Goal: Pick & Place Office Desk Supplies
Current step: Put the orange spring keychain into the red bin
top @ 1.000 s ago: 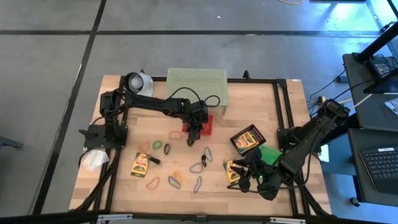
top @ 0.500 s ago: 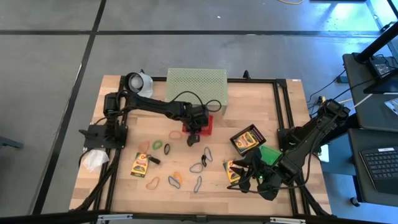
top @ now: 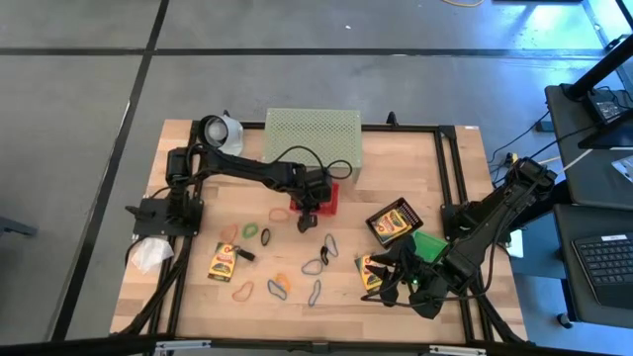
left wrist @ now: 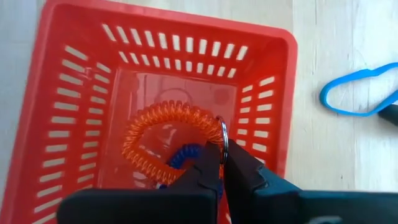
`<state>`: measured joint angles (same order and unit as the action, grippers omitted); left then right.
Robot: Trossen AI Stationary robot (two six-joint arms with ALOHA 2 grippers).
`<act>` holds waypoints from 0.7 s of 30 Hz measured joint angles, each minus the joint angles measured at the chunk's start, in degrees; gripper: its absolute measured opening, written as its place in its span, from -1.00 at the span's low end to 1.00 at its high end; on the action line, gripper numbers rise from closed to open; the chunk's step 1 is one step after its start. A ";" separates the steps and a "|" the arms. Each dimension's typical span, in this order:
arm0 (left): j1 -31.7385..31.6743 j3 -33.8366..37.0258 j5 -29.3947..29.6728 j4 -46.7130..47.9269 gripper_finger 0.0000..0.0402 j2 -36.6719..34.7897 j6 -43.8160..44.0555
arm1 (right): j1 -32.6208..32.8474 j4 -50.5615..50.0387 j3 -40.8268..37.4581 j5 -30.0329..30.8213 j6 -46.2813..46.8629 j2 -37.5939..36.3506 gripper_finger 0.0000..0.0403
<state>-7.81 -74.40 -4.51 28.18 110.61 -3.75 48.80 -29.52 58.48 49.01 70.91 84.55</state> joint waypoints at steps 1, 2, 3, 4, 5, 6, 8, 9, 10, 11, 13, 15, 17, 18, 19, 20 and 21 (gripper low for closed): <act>0.17 -0.01 0.01 0.08 -0.99 0.00 0.00 | 0.00 0.00 0.00 0.00 0.00 0.00 -0.35; 0.29 0.00 0.00 0.06 -0.99 0.00 -0.02 | 0.00 0.00 0.00 0.00 0.00 0.00 -0.35; 0.31 0.01 -0.01 0.05 -0.99 0.00 -0.02 | 0.00 0.00 0.00 0.00 -0.01 0.00 -0.35; 0.38 0.01 -0.03 0.07 -0.99 0.00 -0.02 | 0.00 0.00 0.00 0.00 -0.04 0.01 -0.35; 0.38 0.01 -0.04 0.13 -0.99 0.00 -0.02 | 0.00 0.00 0.00 0.00 -0.06 0.01 -0.35; 0.36 0.01 -0.04 0.27 -0.99 0.00 0.00 | 0.00 0.00 0.00 0.00 -0.07 0.00 -0.35; 0.32 0.01 -0.02 0.33 -0.98 0.00 -0.02 | 0.00 0.00 0.00 0.00 -0.07 0.00 -0.35; 0.32 0.01 -0.02 0.33 -0.98 0.00 0.00 | 0.00 -0.02 0.00 0.00 -0.07 0.02 -0.35; 0.32 -0.02 0.00 0.31 -0.98 0.00 0.02 | 0.00 -0.02 0.00 -0.08 -0.09 0.02 -0.35; 0.34 0.00 -0.02 0.33 -0.98 0.00 0.22 | 0.00 -0.02 0.02 -0.24 -0.11 0.00 -0.35; 0.36 0.00 -0.02 0.33 -0.98 0.00 1.08 | 0.00 -0.01 0.00 -0.44 -0.24 0.01 -0.35; 0.55 0.00 -0.01 0.33 -0.96 -0.02 1.75 | 0.00 -0.02 0.00 -0.45 -0.24 0.00 -0.35; 0.96 0.01 0.27 0.33 -0.92 -0.02 1.75 | 0.00 0.00 0.00 -0.45 -0.24 0.01 -0.35; 1.22 0.00 0.52 0.33 -0.89 -0.02 1.36 | 0.00 -0.02 0.00 -0.46 -0.24 0.02 -0.35; 1.50 0.00 0.55 0.33 -0.85 -0.02 1.09 | 0.00 0.00 0.00 -0.46 -0.24 0.02 -0.35; 1.82 -0.01 0.59 0.33 -0.81 -0.03 1.05 | 0.00 -0.02 0.00 -0.46 -0.24 0.02 -0.35; 2.05 -0.02 0.56 0.34 -0.77 -0.08 1.05 | 0.00 -0.02 0.00 -0.46 -0.24 0.02 -0.35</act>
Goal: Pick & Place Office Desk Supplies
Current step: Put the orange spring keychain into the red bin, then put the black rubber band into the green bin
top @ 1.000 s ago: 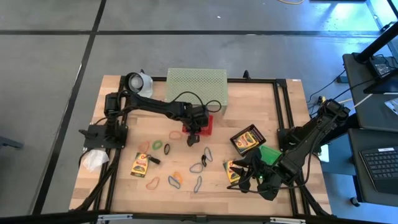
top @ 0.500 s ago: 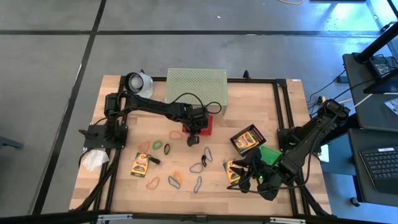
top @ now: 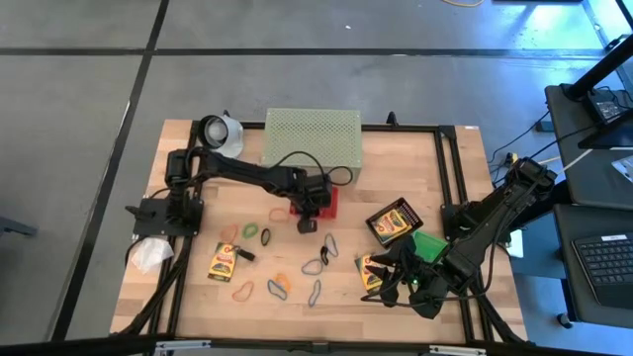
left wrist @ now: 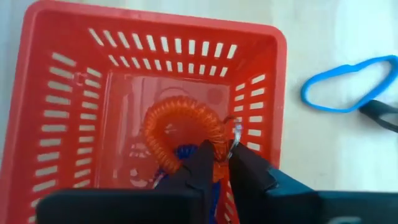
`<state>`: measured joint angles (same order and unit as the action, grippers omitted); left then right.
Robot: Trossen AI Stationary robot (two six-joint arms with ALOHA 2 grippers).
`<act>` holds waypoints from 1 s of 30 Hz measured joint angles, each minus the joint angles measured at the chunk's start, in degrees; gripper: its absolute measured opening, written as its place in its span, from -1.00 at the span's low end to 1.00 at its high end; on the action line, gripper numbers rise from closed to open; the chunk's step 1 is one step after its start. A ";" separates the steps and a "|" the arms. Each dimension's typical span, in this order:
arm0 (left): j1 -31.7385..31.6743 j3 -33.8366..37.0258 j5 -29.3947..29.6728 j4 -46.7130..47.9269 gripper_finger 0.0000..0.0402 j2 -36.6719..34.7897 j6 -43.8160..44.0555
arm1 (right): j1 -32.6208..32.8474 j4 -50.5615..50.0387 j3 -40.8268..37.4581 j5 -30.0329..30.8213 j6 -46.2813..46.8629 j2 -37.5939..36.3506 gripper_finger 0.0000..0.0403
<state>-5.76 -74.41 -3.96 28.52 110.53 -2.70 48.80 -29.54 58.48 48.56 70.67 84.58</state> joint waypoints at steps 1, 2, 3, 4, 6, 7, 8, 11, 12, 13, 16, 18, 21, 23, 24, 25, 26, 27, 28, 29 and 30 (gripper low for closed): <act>0.22 0.02 -0.04 0.05 -0.73 -0.10 0.00 | 0.00 0.00 0.00 0.00 0.00 0.00 -0.35; 0.34 0.02 -0.14 0.08 -0.68 -0.18 0.00 | 0.00 0.00 0.02 0.01 0.02 -0.02 -0.35; 0.50 0.01 -0.11 0.07 -0.64 -0.23 0.01 | 0.00 0.02 0.00 0.00 0.02 -0.02 -0.35; 0.62 0.00 0.15 0.09 -0.60 -0.23 0.04 | 0.00 0.00 0.01 0.00 0.02 -0.01 -0.35; 0.76 0.00 0.52 0.47 -0.53 -0.23 0.46 | 0.00 0.01 0.01 0.01 0.01 -0.01 -0.35; 0.76 -0.11 0.57 0.90 -0.50 -0.23 0.73 | 0.00 0.00 0.00 0.00 0.00 -0.02 -0.35; 0.78 -0.49 0.66 1.94 -0.48 -0.23 1.25 | 0.00 0.00 0.00 0.00 -0.06 0.00 -0.35; 1.00 -2.20 1.50 4.28 -0.44 -0.23 1.92 | 0.00 0.02 0.00 0.00 -0.24 -0.02 -0.35; 1.17 -2.88 1.74 5.38 -0.44 -0.23 1.95 | 0.00 0.04 0.00 0.00 -0.22 -0.02 -0.35; 1.26 -3.52 2.22 6.33 -0.44 -0.23 1.95 | 0.00 0.10 0.00 0.00 -0.22 -0.01 -0.35; 1.76 -5.14 2.89 7.00 -0.43 -0.23 1.57 | 0.00 0.27 0.00 0.00 -0.24 -0.02 -0.35; 2.16 -5.80 2.89 7.37 -0.43 -0.23 1.15 | 0.00 0.45 0.02 0.00 -0.24 -0.02 -0.35; 2.74 -7.68 2.36 9.25 -0.43 -0.23 -0.03 | 0.00 0.46 0.00 -0.02 -0.24 -0.02 -0.35; 3.05 -9.58 1.84 12.53 -0.43 -0.23 -1.30 | 0.00 0.44 0.01 -0.02 -0.25 -0.02 -0.35; 3.15 -10.65 1.45 14.44 -0.43 -0.23 -1.98 | 0.00 0.45 0.00 -0.02 -0.27 -0.01 -0.35; 3.23 -11.95 1.09 16.49 -0.43 -0.23 -2.59 | 0.00 0.44 0.00 -0.02 -0.33 -0.01 -0.35; 3.33 -13.40 0.98 18.57 -0.43 -0.23 -2.91 | 0.00 0.44 0.00 -0.03 -0.42 -0.02 -0.35; 3.49 -14.76 0.99 20.45 -0.43 -0.55 -3.02 | 0.00 0.44 0.02 -0.05 -0.42 0.00 -0.35; 3.47 -15.94 1.00 22.55 -0.43 -1.00 -3.02 | 0.00 0.44 0.00 -0.10 -0.42 -0.01 -0.35; 3.47 -17.01 1.04 23.79 -0.43 -1.59 -3.02 | 0.00 0.44 0.00 -0.13 -0.44 -0.02 -0.35; 3.49 -17.64 1.02 24.05 -0.43 -2.55 -3.04 | 0.00 0.44 0.00 -0.15 -0.50 -0.02 -0.35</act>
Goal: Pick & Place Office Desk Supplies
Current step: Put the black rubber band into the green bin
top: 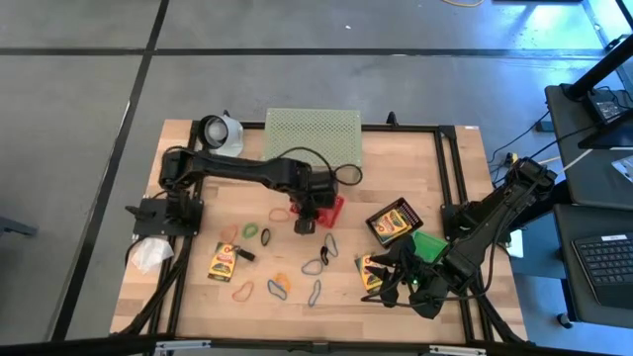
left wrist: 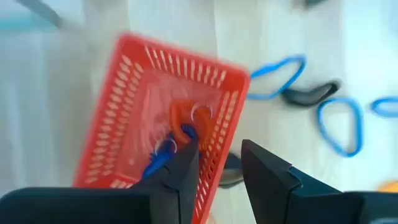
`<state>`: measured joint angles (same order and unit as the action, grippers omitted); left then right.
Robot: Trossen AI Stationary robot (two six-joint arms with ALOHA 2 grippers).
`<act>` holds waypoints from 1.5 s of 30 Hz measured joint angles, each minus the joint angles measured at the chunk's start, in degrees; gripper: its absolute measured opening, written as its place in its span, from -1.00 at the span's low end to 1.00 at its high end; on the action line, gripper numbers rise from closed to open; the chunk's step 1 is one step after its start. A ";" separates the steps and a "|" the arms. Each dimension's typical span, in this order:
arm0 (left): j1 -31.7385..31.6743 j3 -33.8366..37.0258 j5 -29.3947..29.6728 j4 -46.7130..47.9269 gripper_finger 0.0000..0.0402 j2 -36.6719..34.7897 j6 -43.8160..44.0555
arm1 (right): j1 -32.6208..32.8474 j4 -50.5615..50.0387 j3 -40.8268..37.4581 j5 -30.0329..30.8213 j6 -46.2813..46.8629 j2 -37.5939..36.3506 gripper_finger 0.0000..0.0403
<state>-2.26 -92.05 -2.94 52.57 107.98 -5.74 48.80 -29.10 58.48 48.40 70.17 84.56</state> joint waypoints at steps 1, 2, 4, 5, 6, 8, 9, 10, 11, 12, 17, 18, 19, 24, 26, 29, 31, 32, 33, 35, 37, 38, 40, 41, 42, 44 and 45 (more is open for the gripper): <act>0.00 -0.21 0.00 0.32 -0.43 -1.15 0.00 | 0.00 0.02 0.00 -0.02 -0.10 0.02 -0.35; 0.00 -0.22 0.00 0.38 -0.43 -2.74 -0.07 | 0.00 0.07 0.00 -0.01 -0.09 0.01 -0.35; 0.02 -0.24 -0.24 0.32 -0.43 -5.77 -0.18 | 0.04 0.19 0.00 -0.04 -0.11 0.01 -0.35; 0.05 -0.26 -0.90 0.32 -0.43 -7.42 -0.17 | 0.05 0.33 0.00 -0.05 -0.10 0.00 -0.35; 0.07 -0.07 -1.76 0.34 -0.43 -8.94 0.01 | 0.07 0.45 0.01 -0.34 -0.07 0.00 -0.35; 0.30 1.42 -3.86 -1.68 -0.43 -12.45 0.81 | 0.11 0.42 0.00 -1.09 0.24 0.01 -0.35; 0.56 2.85 -4.68 -2.47 -0.43 -14.54 1.29 | 0.11 0.45 0.00 -1.31 0.46 0.00 -0.35; 0.85 4.21 -5.46 -3.33 -0.43 -16.38 2.01 | 0.11 0.46 0.00 -1.29 0.82 0.02 -0.35; 1.21 5.83 -5.70 -4.95 -0.43 -18.36 2.74 | 0.11 0.53 0.00 -1.33 0.96 0.00 -0.35; 1.60 7.65 -5.64 -5.72 -0.43 -20.36 3.33 | 0.11 0.58 0.01 -1.32 0.97 0.01 -0.35; 3.17 17.73 -5.13 -9.70 -0.43 -30.25 9.10 | 0.11 0.84 0.01 -1.27 1.05 0.00 -0.35; 3.69 19.84 -4.84 -10.15 -0.43 -32.24 10.33 | 0.11 0.85 0.02 -1.24 1.21 0.00 -0.35; 4.35 22.02 -4.67 -10.54 -0.43 -34.03 11.58 | 0.11 0.81 0.01 -1.20 1.39 0.02 -0.35; 8.75 32.51 -4.92 -10.32 -0.43 -40.81 21.78 | 0.13 0.83 0.01 -1.00 2.73 0.01 -0.35; 11.42 35.71 -5.37 -8.61 -0.43 -41.69 24.43 | 0.13 0.83 0.02 -0.85 2.77 0.00 -0.35; 16.45 39.28 -5.32 -7.51 -0.43 -41.66 20.84 | 0.11 0.83 0.00 -0.18 2.86 0.02 -0.35; 19.91 41.01 -4.78 -7.68 -0.43 -41.63 17.79 | 0.11 0.89 0.01 0.59 2.85 0.01 -0.35; 21.40 41.42 -4.22 -7.49 -0.43 -41.44 17.29 | 0.11 1.07 0.00 0.66 2.86 0.01 -0.35; 22.67 41.72 -3.25 -7.52 -0.43 -41.25 17.16 | 0.11 1.38 0.00 0.65 2.85 0.02 -0.35; 24.77 41.99 -0.96 -7.63 -0.43 -40.94 17.41 | 0.11 1.62 0.02 0.68 2.86 0.00 -0.35; 26.62 41.99 0.93 -7.87 -0.43 -40.09 17.42 | 0.11 1.64 0.02 0.67 2.49 0.00 -0.35; 27.46 42.01 1.73 -7.78 -0.43 -39.58 17.34 | 0.11 1.64 0.01 0.70 2.23 0.01 -0.35; 28.83 42.01 3.03 -7.90 -0.43 -38.24 17.02 | 0.07 1.64 0.00 0.74 1.35 0.02 -0.35; 29.31 42.01 3.27 -7.78 -0.42 -37.48 16.96 | 0.02 1.64 0.00 0.70 1.29 0.01 -0.35; 29.57 42.01 3.30 -7.90 -0.40 -36.63 16.81 | -0.02 1.64 0.00 0.66 1.20 0.00 -0.35; 29.55 42.01 3.12 -7.84 -0.35 -34.84 16.59 | -0.07 1.64 0.02 0.64 0.91 0.00 -0.35; 29.52 42.01 3.01 -7.81 -0.32 -33.87 16.91 | -0.07 1.64 0.00 0.63 0.65 0.02 -0.35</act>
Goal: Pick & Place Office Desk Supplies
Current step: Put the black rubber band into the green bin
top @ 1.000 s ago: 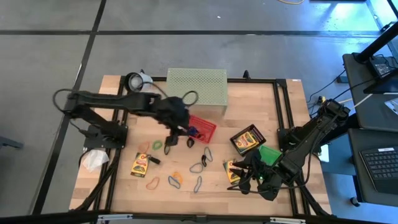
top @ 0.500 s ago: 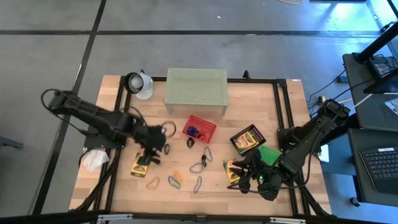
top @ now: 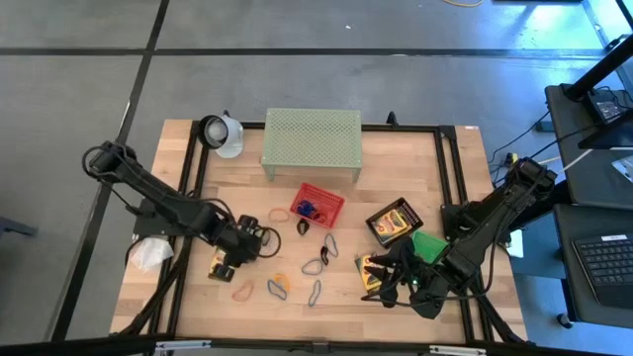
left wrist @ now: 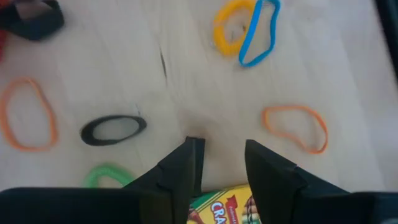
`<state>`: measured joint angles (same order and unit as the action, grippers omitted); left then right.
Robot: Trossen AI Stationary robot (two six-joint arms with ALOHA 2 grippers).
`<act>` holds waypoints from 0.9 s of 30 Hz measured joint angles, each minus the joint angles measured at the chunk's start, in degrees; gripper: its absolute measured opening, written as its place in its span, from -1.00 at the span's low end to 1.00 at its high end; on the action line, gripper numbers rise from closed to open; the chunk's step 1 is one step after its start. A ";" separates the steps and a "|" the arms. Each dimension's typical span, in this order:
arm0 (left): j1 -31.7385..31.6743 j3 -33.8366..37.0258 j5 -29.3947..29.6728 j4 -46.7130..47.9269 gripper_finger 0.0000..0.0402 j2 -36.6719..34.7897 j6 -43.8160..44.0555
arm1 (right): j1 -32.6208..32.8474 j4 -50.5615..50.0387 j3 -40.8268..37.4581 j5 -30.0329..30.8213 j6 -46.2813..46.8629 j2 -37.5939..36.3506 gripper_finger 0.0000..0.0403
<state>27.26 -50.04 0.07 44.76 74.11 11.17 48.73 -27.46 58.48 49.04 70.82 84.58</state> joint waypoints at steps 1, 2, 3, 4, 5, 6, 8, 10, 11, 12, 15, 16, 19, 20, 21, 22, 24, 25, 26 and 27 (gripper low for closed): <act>-0.03 0.00 0.00 -0.03 -0.27 1.03 0.41 | 0.00 0.00 0.00 -0.02 -0.53 -0.02 -0.35; -0.06 0.00 -0.16 0.00 -0.23 2.13 0.66 | 0.00 0.02 0.00 -0.26 -0.86 -0.02 -0.35; -0.03 0.00 -0.73 -0.01 -0.18 3.38 0.85 | 0.00 0.01 0.00 -0.44 -1.18 -0.01 -0.35; -0.05 0.00 -1.22 -0.05 -0.13 4.71 0.83 | 0.00 0.01 0.00 -0.46 -1.39 -0.01 -0.35; -0.03 0.00 -1.28 -0.03 -0.08 6.15 0.55 | 0.00 0.02 0.00 -0.46 -1.79 -0.01 -0.35; -0.03 0.00 -1.31 0.09 -0.04 7.59 0.05 | 0.00 0.01 0.00 -0.46 -2.27 -0.01 -0.35; -0.03 0.00 -1.31 0.08 0.03 10.34 -0.67 | -0.17 0.02 0.00 -0.50 -2.91 0.00 -0.35; -0.06 0.00 -1.33 0.17 0.07 12.65 -1.49 | -0.42 0.00 0.00 -1.00 -3.72 0.00 -0.35; -0.06 0.00 -1.29 0.18 0.08 13.64 -1.93 | -0.62 0.02 0.00 -1.40 -3.98 0.00 -0.35; -0.06 0.00 -1.16 0.29 0.09 14.46 -2.32 | -0.88 0.02 0.00 -1.97 -4.23 -0.02 -0.35; -0.06 0.00 -0.61 1.00 0.09 16.09 -2.44 | -1.65 0.02 0.02 -3.29 -4.67 0.00 -0.35; -0.06 0.00 -0.32 1.31 0.08 16.56 -2.42 | -1.90 0.02 0.00 -3.56 -4.91 -0.01 -0.35; -0.05 0.00 2.11 2.87 0.07 17.74 -2.14 | -2.42 0.02 0.00 -3.65 -5.39 -0.02 -0.35; 0.00 0.00 2.81 2.92 0.07 18.13 -1.60 | -2.52 0.02 0.00 -3.67 -5.53 0.00 -0.35; 0.02 0.00 3.16 3.03 0.07 18.44 -1.45 | -2.59 0.02 0.00 -3.67 -5.53 -0.01 -0.35; 0.03 0.00 3.32 3.06 0.07 18.78 -1.45 | -2.60 0.04 0.00 -3.67 -5.53 -0.02 -0.35; 0.03 0.00 3.36 3.08 0.07 19.53 -1.45 | -2.60 0.08 0.00 -3.77 -5.55 -0.02 -0.35; 0.01 0.00 3.17 3.10 0.07 19.85 -1.45 | -2.60 0.27 0.00 -3.98 -5.53 -0.01 -0.35; -0.01 0.00 2.77 3.07 0.07 20.18 -1.45 | -2.59 0.52 0.00 -4.09 -5.56 -0.02 -0.35; -0.01 0.00 2.30 3.08 0.06 20.59 -1.45 | -2.60 0.68 0.00 -4.11 -5.60 -0.02 -0.35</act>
<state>27.24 -50.04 2.37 47.84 94.70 9.72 46.13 -26.79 58.48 44.93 65.22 84.55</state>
